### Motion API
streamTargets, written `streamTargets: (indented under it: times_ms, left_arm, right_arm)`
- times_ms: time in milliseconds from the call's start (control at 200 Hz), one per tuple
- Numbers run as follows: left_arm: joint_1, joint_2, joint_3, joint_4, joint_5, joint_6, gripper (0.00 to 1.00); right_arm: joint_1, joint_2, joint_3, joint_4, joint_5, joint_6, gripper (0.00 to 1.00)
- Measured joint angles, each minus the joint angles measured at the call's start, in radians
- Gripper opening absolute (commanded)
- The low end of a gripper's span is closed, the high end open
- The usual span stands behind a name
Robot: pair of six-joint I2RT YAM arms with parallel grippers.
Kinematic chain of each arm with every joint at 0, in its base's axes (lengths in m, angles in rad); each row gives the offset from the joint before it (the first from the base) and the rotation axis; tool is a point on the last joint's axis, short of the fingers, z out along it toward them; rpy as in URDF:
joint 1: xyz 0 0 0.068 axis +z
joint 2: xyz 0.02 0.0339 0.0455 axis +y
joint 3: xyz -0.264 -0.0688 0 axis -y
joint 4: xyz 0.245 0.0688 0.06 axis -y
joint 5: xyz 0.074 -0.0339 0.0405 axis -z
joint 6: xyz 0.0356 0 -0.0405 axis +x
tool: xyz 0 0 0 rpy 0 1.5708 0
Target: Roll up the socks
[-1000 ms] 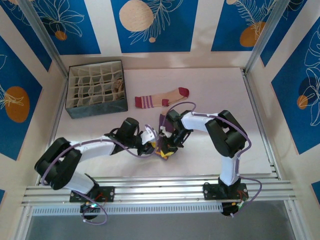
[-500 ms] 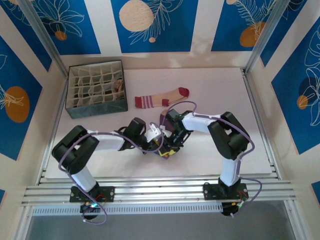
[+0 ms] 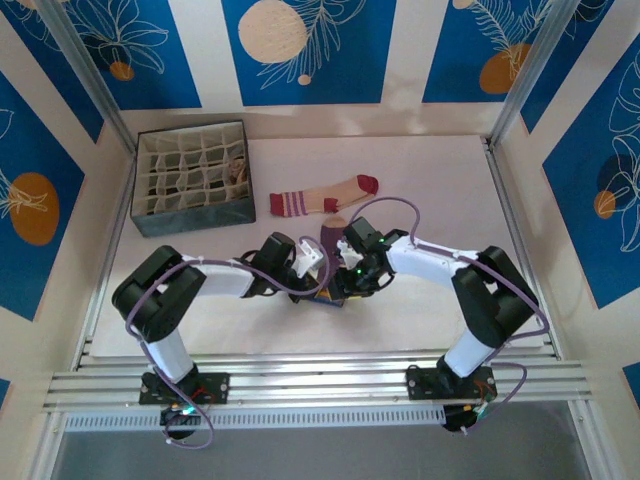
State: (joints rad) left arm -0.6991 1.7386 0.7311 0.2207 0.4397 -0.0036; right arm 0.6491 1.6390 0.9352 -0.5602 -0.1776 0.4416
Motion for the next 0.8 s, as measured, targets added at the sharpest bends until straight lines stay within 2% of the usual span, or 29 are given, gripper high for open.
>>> streamTargets:
  times_ms: [40,135,270,440,680,800]
  left_arm:
    - [0.0,0.002,0.001,0.0,0.0,-0.007,0.14]
    - [0.0,0.002,0.001,0.001,0.0,-0.017,0.14]
    - [0.0,-0.011,-0.023,0.027,-0.005,-0.01,0.16]
    - [0.0,-0.099,-0.109,0.053,-0.016,0.085,0.22]
    - [0.0,-0.356,-0.22,0.054,-0.022,0.331,0.29]
    - [-0.014,-0.43,-0.229,0.064,-0.025,0.452,0.29]
  right_arm:
    - [0.002,0.021,0.004,0.002,0.005,0.008,0.42]
    - [0.003,0.075,0.028,-0.005,0.009,0.035,0.24]
    - [-0.01,0.108,0.06,-0.025,-0.014,0.073,0.13]
    - [-0.047,0.142,0.077,-0.048,-0.079,0.08,0.09]
    - [-0.063,0.194,0.127,-0.113,-0.124,0.051,0.07]
    - [-0.063,0.208,0.145,-0.137,-0.127,0.036,0.07]
